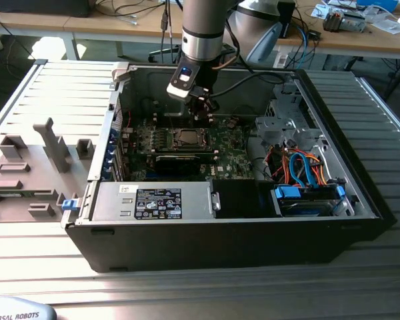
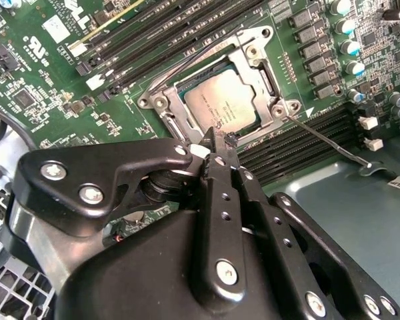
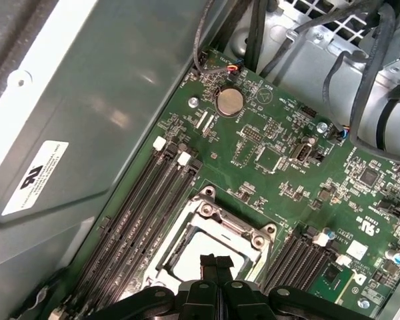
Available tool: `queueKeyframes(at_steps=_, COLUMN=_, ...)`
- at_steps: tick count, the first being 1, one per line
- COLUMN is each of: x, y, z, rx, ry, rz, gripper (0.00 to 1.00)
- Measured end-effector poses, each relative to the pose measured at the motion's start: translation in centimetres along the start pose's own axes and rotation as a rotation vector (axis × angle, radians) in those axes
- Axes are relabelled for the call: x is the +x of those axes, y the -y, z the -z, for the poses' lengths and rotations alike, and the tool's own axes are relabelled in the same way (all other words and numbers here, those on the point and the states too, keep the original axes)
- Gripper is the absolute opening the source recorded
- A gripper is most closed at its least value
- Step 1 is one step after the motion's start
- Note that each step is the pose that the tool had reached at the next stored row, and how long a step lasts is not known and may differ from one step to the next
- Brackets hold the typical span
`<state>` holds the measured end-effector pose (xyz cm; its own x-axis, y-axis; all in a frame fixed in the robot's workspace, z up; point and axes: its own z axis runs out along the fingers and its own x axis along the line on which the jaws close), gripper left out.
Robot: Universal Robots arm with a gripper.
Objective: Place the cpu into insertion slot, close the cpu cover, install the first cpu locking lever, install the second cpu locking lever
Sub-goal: 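Install the first cpu locking lever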
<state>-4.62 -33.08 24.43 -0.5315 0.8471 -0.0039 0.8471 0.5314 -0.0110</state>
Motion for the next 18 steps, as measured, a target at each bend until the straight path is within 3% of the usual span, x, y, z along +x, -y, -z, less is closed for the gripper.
queueKeyframes(at_steps=18, x=0.0, y=0.0, z=0.0, rx=-0.0003, ry=0.0007, rz=0.066, gripper=0.11)
